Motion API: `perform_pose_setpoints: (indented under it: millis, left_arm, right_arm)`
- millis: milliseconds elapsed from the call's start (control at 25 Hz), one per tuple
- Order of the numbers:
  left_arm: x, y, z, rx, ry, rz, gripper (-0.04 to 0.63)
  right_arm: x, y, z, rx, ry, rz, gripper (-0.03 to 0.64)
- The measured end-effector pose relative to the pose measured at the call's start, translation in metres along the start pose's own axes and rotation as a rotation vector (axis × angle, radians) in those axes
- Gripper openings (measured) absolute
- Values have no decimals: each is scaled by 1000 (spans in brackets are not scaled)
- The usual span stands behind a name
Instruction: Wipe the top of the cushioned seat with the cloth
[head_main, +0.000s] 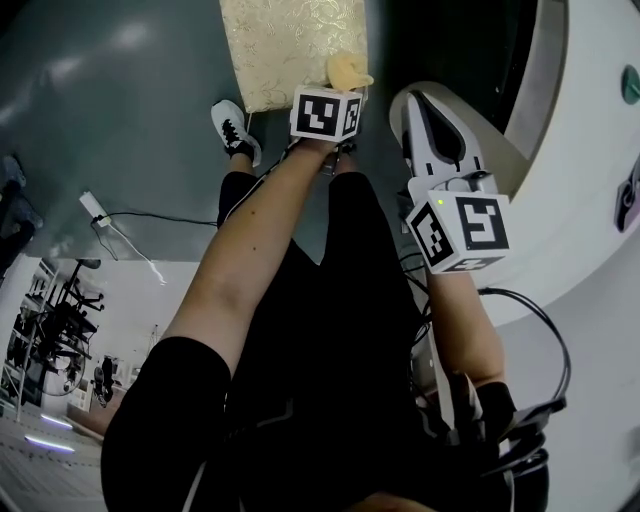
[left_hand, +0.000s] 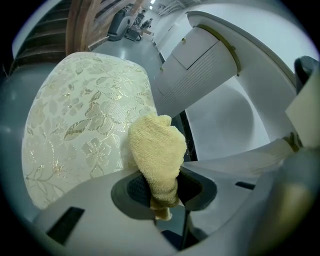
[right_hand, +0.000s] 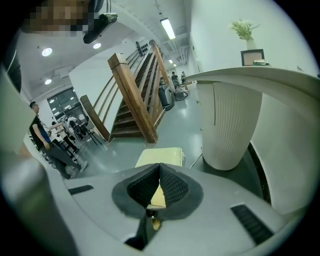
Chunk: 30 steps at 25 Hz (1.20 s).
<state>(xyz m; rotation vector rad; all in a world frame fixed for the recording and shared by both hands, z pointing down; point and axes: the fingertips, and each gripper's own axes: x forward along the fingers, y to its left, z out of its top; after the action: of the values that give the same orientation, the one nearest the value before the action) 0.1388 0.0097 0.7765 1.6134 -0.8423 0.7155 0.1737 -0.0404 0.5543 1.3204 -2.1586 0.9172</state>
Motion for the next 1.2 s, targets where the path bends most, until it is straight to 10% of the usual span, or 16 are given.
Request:
perform_pose_setpoints:
  millis: [1200]
  left_arm:
    - [-96, 129, -25, -74, 37, 64, 101]
  right_arm:
    - [49, 110, 16, -43, 41, 62, 6]
